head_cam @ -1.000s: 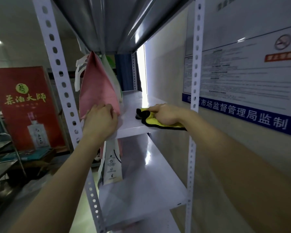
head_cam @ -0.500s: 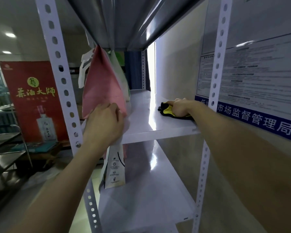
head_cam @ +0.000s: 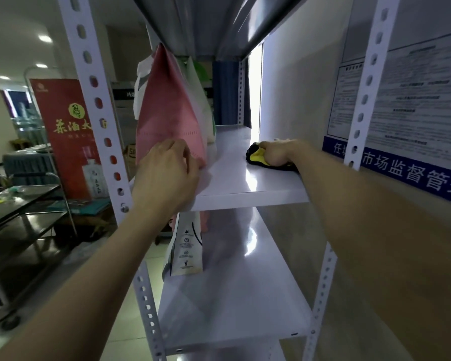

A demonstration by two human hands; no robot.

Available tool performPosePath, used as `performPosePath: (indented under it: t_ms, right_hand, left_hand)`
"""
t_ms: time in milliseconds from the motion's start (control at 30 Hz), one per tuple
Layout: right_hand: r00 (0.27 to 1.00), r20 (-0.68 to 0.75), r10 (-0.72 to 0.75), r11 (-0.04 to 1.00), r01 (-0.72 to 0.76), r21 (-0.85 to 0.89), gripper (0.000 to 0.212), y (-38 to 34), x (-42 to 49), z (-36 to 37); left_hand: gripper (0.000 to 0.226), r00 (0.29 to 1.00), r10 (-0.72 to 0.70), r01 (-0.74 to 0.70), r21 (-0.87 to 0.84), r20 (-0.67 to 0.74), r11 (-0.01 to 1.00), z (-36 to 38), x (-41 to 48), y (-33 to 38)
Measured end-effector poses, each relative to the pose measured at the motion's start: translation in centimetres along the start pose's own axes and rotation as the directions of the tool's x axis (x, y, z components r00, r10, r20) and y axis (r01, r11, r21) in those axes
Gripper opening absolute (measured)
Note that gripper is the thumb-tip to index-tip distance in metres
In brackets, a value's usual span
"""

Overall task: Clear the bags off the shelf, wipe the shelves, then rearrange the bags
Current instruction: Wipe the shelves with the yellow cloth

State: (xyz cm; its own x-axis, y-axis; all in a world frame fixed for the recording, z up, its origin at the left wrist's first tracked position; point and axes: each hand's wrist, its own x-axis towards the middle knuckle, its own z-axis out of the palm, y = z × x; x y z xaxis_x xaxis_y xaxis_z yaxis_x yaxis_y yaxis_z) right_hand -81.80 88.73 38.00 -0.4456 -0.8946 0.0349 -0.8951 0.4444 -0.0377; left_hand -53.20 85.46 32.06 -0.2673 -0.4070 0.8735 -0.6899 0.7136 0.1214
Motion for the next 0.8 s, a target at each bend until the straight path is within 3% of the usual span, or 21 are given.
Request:
performPosePath:
  t_ms: [133,300,400,467,533,633,800]
  right_hand:
    - [1.000,0.004,-0.030,1.000,0.030,0.002,0.061,-0.4,-4.8,0.4]
    - [0.997,-0.049,-0.067,0.995,0.070,0.065,0.061,-0.6,-10.0,1.0]
    - [0.990,-0.109,-0.089,0.995,0.094,0.044,0.059,-1.6,-12.1,1.6]
    - [0.984,-0.144,-0.103,0.993,0.112,0.050,0.058,-2.9,-13.0,1.8]
    - [0.980,-0.146,-0.134,0.986,0.147,0.084,0.059,-4.8,-13.6,2.1]
    - [0.973,-0.138,-0.183,0.970,0.201,0.134,0.065,-8.6,-13.9,2.6]
    - [0.946,-0.141,-0.293,0.948,0.307,0.086,0.071,-16.1,-14.3,2.5]
  left_hand:
    - [0.021,0.997,0.016,-0.022,-0.081,-0.072,0.996,-0.9,0.0,0.4]
    - [0.024,0.906,0.219,-0.278,-0.121,-0.362,0.953,-2.5,-1.7,-0.3]
    - [0.032,0.849,0.166,-0.237,-0.081,-0.501,0.968,-3.3,-3.7,-2.7]
    - [0.040,0.863,0.044,-0.139,-0.151,-0.504,0.979,-3.9,-5.3,-4.4]
    - [0.051,0.908,-0.104,-0.011,-0.270,-0.406,0.963,-4.2,-7.6,-6.0]
    - [0.079,0.967,-0.247,0.198,-0.429,-0.062,0.882,-4.0,-12.8,-7.8]
    - [0.090,0.903,-0.144,0.338,-0.462,0.405,0.820,-2.0,-19.7,-8.4]
